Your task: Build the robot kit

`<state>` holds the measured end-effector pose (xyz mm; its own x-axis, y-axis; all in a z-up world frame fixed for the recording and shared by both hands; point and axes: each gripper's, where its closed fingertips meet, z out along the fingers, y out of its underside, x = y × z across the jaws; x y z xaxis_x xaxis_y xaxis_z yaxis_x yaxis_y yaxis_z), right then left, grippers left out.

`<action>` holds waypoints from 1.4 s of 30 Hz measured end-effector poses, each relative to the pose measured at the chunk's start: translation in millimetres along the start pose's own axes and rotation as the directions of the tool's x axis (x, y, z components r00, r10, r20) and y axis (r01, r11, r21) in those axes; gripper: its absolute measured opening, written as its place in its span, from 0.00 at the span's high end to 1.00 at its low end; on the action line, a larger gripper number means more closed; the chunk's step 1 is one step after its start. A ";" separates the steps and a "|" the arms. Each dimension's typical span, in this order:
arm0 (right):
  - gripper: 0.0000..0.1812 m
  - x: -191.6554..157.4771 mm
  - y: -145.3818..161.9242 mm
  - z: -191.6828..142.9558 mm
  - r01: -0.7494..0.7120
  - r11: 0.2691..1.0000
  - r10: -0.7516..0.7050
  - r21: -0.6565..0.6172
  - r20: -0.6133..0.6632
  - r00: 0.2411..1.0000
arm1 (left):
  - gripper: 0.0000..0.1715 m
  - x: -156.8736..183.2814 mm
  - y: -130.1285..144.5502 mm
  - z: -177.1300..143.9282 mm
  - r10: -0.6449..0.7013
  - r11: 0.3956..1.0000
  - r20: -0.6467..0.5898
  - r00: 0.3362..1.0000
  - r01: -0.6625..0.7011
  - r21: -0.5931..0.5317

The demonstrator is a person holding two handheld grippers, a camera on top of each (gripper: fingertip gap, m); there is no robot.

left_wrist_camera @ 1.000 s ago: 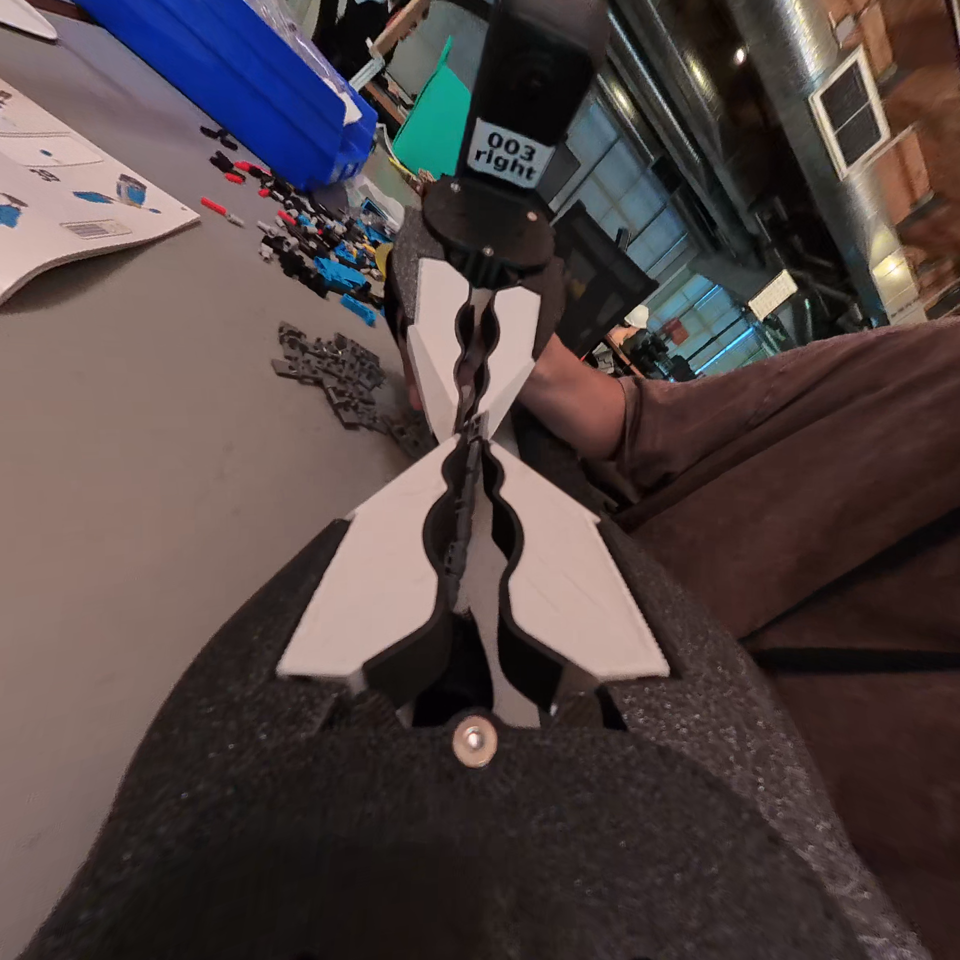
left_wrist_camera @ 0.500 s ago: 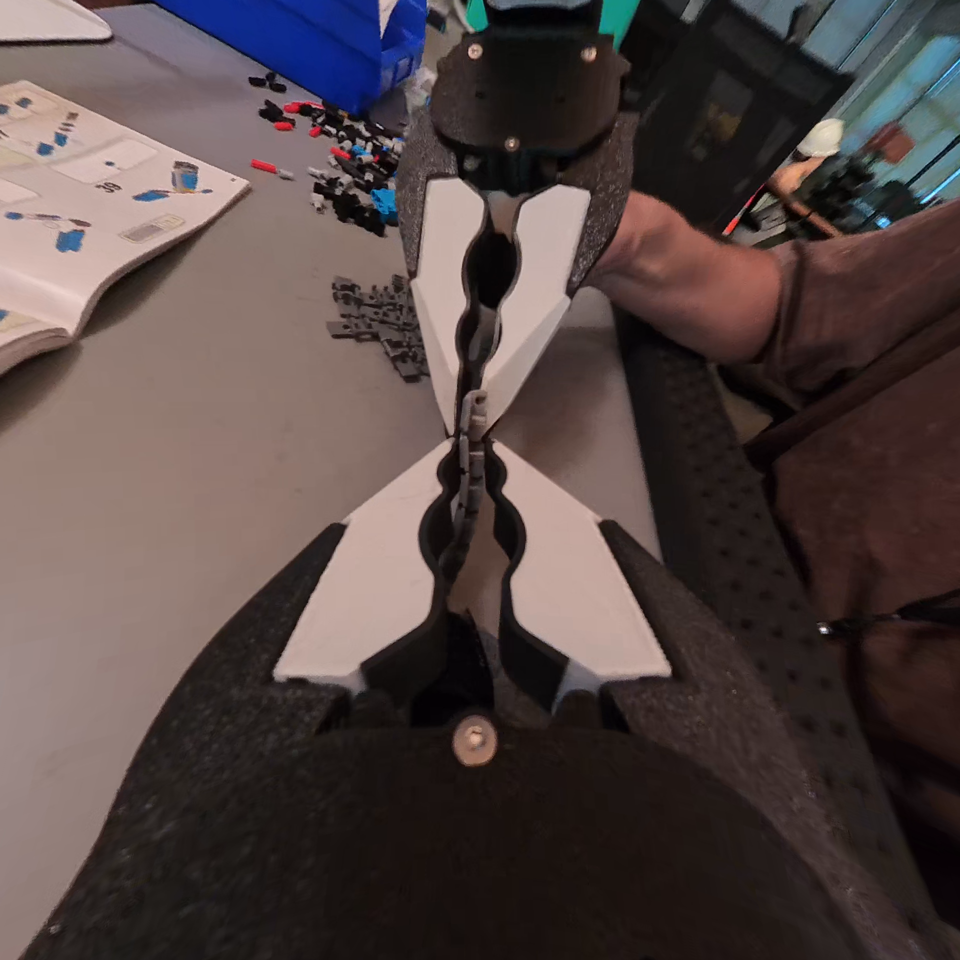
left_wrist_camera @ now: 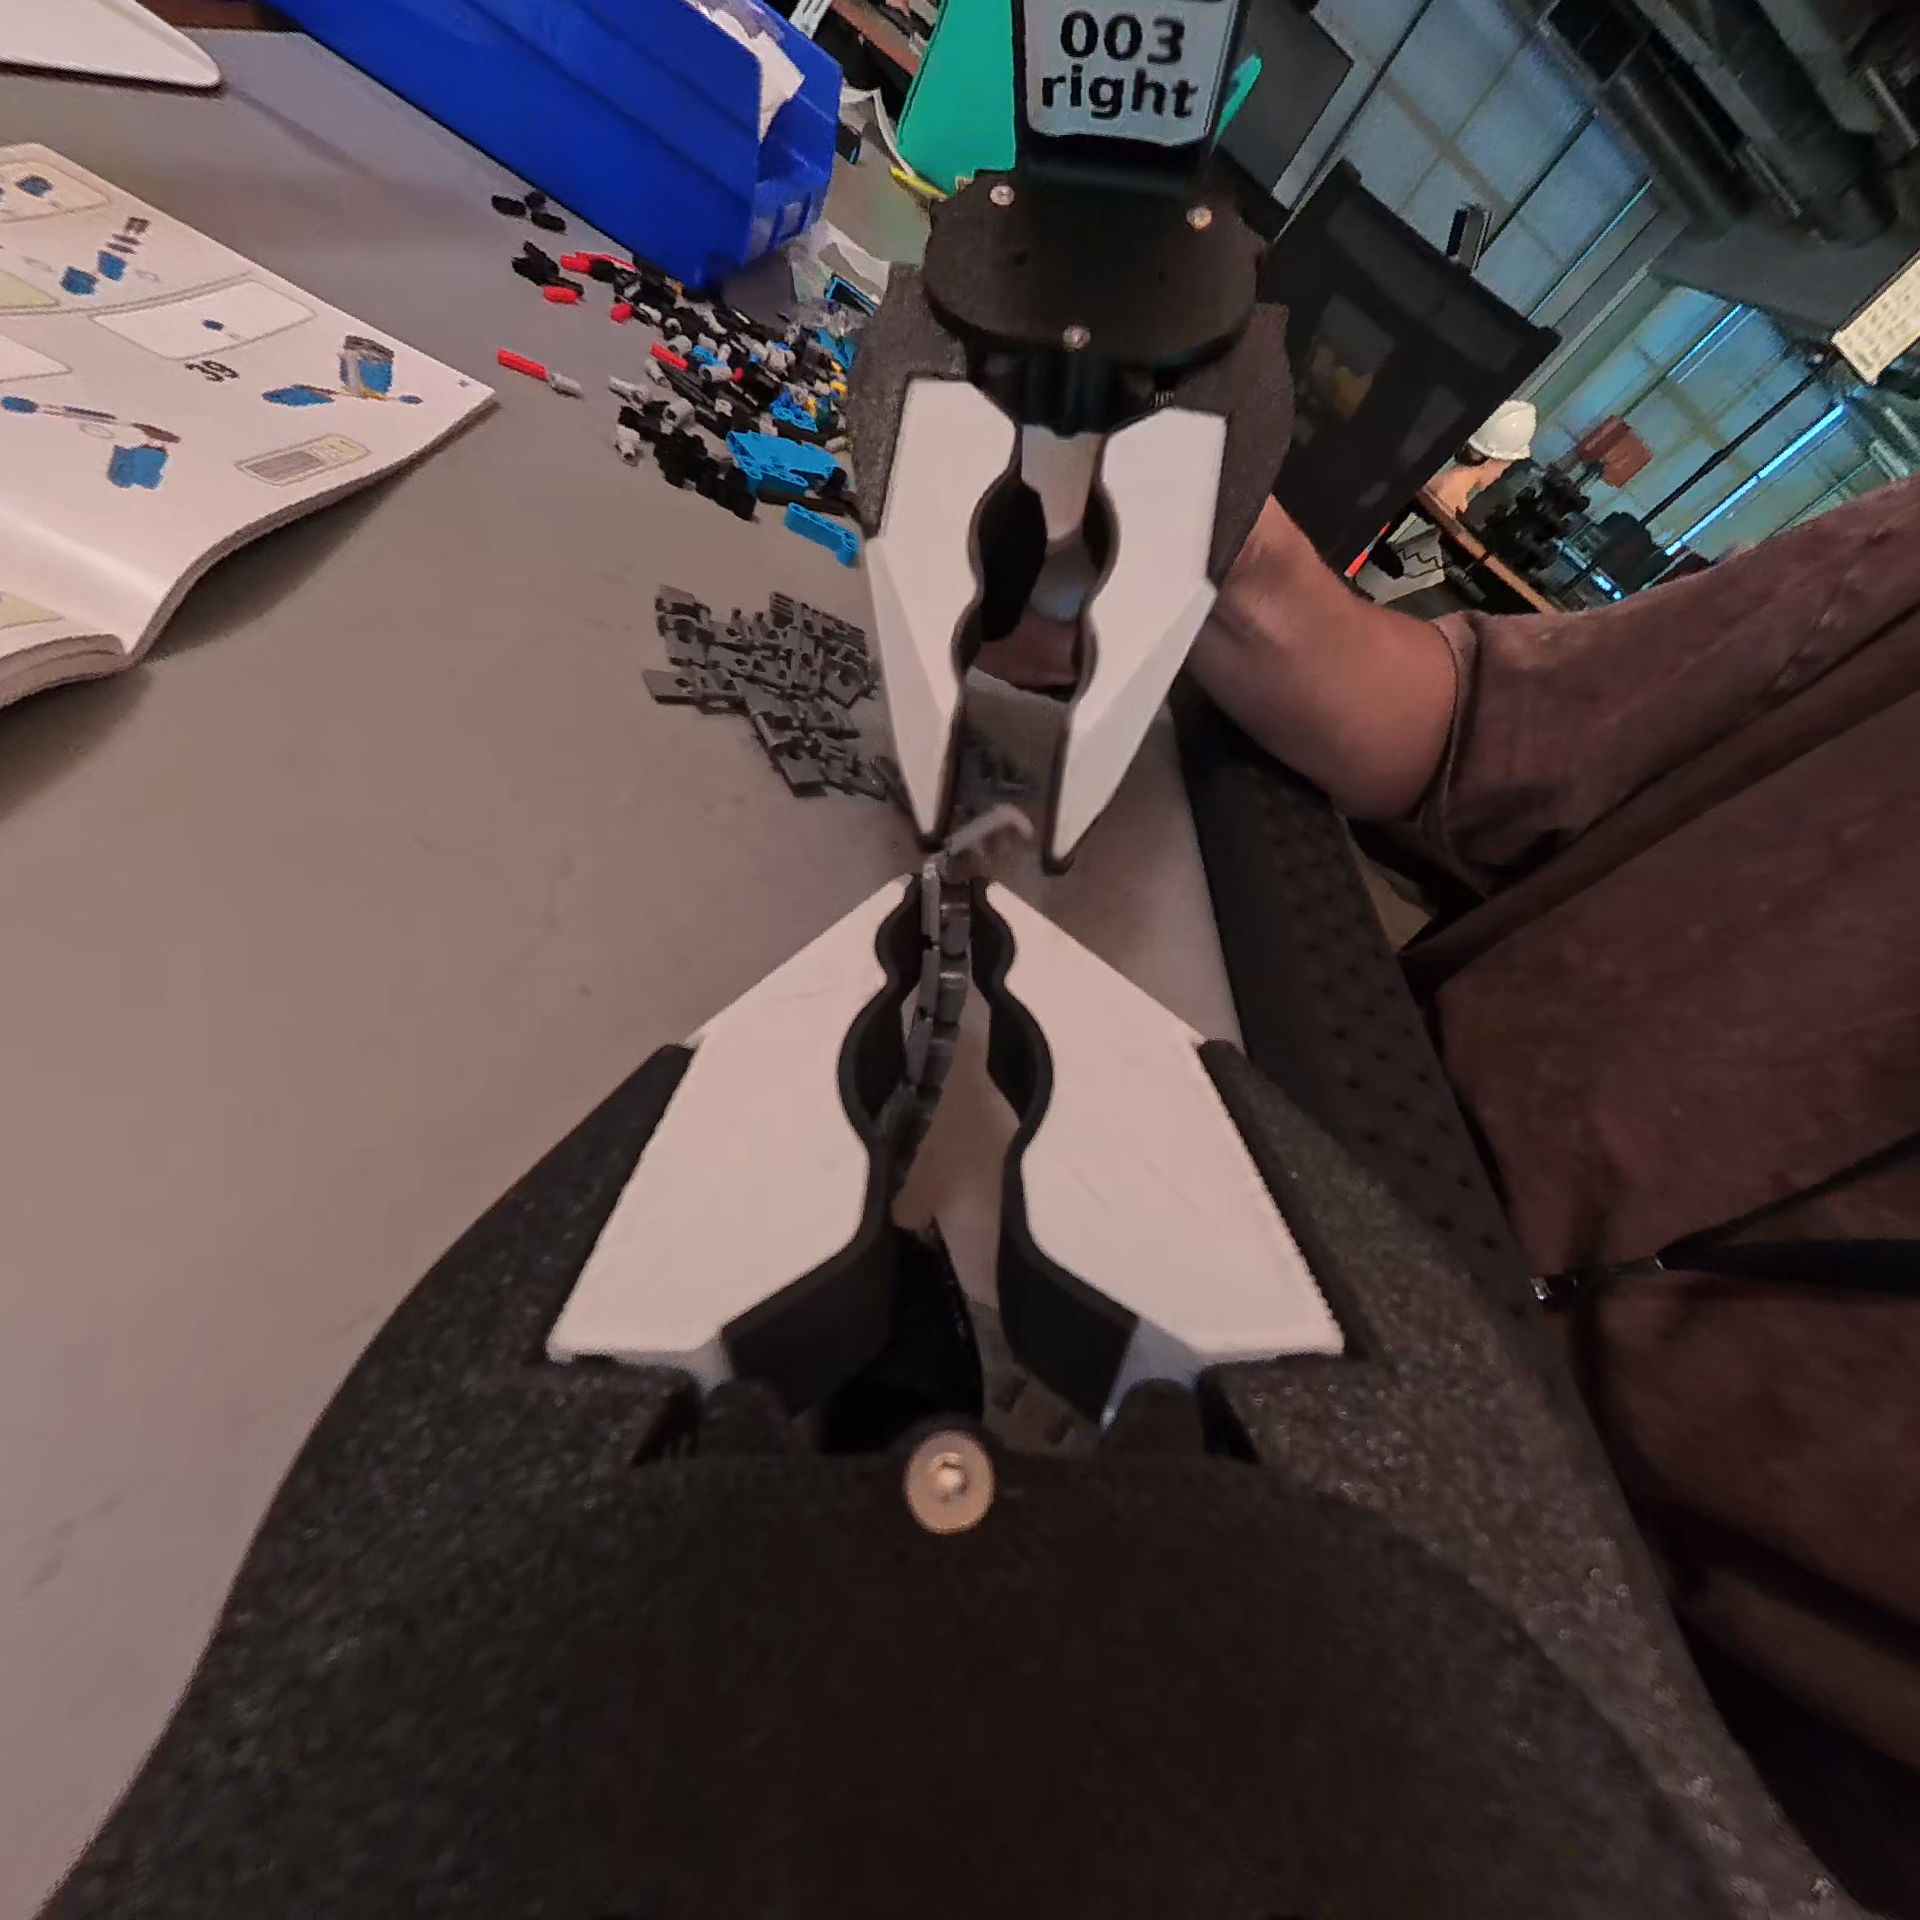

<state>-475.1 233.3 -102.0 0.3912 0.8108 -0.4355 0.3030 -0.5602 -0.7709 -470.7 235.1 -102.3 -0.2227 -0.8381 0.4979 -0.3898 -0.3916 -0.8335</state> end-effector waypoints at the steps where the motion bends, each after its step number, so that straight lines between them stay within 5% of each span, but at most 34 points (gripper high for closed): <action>1: 0.89 -2.6 -5.5 -2.8 -0.002 0.999 0.001 0.035 0.024 1.000 | 0.96 -0.2 -0.5 -0.5 -0.005 1.000 -0.003 1.000 0.005 0.004; 13: 0.87 -2.1 -10.6 -4.3 0.114 0.991 -0.114 0.067 -0.016 0.993 | 0.96 -6.3 0.2 0.0 -0.038 0.999 0.025 0.999 0.037 0.003; 19: 0.92 13.7 -6.5 -0.1 0.241 0.970 -0.239 -0.008 -0.180 0.954 | 0.96 -0.4 1.1 0.6 -0.031 1.000 -0.010 0.999 0.031 -0.003; 29: 0.99 4.1 -10.3 -4.6 0.067 0.993 -0.066 0.101 -0.006 0.998 | 0.90 5.2 -5.4 -3.4 -0.059 0.998 -0.077 0.995 0.062 0.032; 36: 0.99 5.6 -6.4 1.9 -0.017 0.995 0.014 0.099 0.036 0.999 | 0.96 4.8 -7.6 -6.1 -0.054 0.997 -0.077 0.996 0.058 0.047; 39: 0.97 15.9 -5.0 -8.3 0.045 0.997 -0.042 0.055 -0.052 0.998 | 0.96 3.1 -3.5 -3.9 -0.023 1.000 -0.037 0.999 0.024 0.016; 42: 0.90 37.8 -12.2 -54.9 0.097 0.994 -0.083 0.057 -0.215 0.973 | 0.96 2.2 -0.5 -1.6 -0.010 1.000 -0.018 1.000 0.010 -0.004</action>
<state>-416.4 261.4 -83.5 0.5424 0.7989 -0.2600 0.2894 -0.4682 -0.8349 -472.4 234.1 -100.4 -0.2350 -0.8269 0.5109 -0.3956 -0.3988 -0.8273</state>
